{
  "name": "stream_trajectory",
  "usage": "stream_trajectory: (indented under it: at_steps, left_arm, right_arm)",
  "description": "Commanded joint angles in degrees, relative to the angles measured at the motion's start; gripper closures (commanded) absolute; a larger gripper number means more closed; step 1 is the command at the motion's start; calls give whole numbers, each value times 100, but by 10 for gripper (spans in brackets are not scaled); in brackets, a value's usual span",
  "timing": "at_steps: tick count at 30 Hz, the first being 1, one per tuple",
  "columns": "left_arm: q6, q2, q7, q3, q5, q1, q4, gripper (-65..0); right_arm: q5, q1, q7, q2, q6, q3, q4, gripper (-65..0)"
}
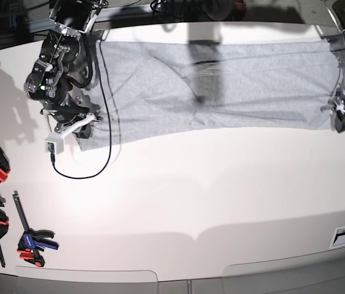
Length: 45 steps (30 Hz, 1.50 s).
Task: Fold the T-shirt properly
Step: 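Pull the shirt ends apart with both grippers to straighten the strip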
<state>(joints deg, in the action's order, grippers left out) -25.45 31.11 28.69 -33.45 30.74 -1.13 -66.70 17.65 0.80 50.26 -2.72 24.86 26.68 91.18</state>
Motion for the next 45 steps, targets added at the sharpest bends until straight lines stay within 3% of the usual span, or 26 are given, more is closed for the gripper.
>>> stream_trajectory:
  at_steps: [1,8,13,19,25,29,33,39,45]
  left_arm:
    - [105,149,-107,-26,-24,166,-33,-207]
    - [234,442,-181,-26,-127,1115,1390,-208]
    - [184,660,-142,-22,-107,1718,2544,-301]
    - [-348,629,328,-20,387,1733,2686,-306]
    - [-396,592,439,-20,444,1733,2686,-301]
    - [-466,588,610,-20,487,1731,2686,-215]
    - [-658,601,686,-20,564,1733,2686,-175]
    - [-883,671,686,-20,914,1733,2684,-10]
    - [-944,833,772,-20,1005,1733,2680,0]
  right_arm:
    - [85,-94,-122,-46,83,-7,125,0]
    - [315,-109,-122,-13,92,-7,125,0]
    - [365,-107,-122,-13,216,-7,125,0]
    - [382,-109,-122,-13,216,-7,125,0]
    - [382,-109,-122,-11,216,-7,125,0]
    - [380,-109,-122,-11,216,-7,125,0]
    - [382,-109,-122,-11,216,-7,125,0]
    - [380,-107,-118,-11,216,-7,125,0]
    - [380,-107,-118,-11,219,-7,125,0]
